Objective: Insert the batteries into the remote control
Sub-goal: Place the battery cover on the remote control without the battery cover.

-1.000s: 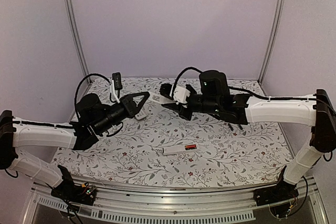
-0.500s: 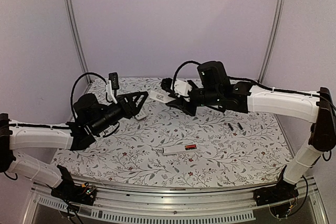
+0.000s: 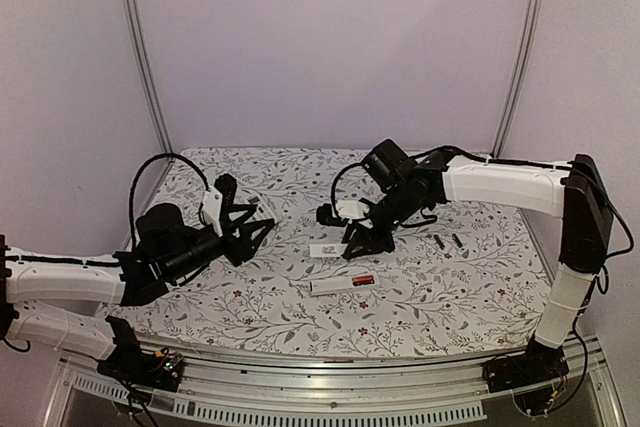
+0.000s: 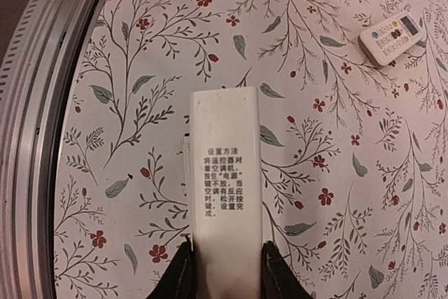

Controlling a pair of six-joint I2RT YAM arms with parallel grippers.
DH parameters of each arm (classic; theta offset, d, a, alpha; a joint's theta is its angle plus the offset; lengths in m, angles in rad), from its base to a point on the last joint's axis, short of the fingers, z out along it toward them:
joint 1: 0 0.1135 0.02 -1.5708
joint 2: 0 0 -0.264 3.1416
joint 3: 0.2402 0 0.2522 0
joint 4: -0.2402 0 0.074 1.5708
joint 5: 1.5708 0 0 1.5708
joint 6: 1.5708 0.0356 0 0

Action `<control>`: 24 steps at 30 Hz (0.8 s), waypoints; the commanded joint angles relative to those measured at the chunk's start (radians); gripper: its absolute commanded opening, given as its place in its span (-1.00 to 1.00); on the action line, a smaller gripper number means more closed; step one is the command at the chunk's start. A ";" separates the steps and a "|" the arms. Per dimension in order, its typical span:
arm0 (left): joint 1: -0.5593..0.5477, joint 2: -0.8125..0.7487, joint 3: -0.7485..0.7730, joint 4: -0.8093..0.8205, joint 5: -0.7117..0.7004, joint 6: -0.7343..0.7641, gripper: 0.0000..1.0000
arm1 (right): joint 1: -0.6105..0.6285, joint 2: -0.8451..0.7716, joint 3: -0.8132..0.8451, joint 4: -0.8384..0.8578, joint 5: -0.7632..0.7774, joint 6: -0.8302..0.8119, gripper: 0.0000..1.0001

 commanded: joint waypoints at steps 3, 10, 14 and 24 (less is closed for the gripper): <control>-0.106 0.023 -0.042 -0.073 0.128 0.312 0.18 | 0.000 0.122 0.088 -0.124 -0.052 -0.073 -0.64; -0.119 0.165 -0.034 -0.070 0.220 0.387 0.19 | 0.015 0.177 0.084 -0.103 -0.044 -0.064 -0.63; -0.120 0.229 -0.041 -0.037 0.261 0.421 0.24 | 0.024 0.192 0.057 -0.078 -0.019 -0.057 -0.63; -0.120 0.425 0.004 0.055 0.326 0.539 0.35 | 0.028 0.230 0.041 -0.033 -0.011 -0.059 -0.63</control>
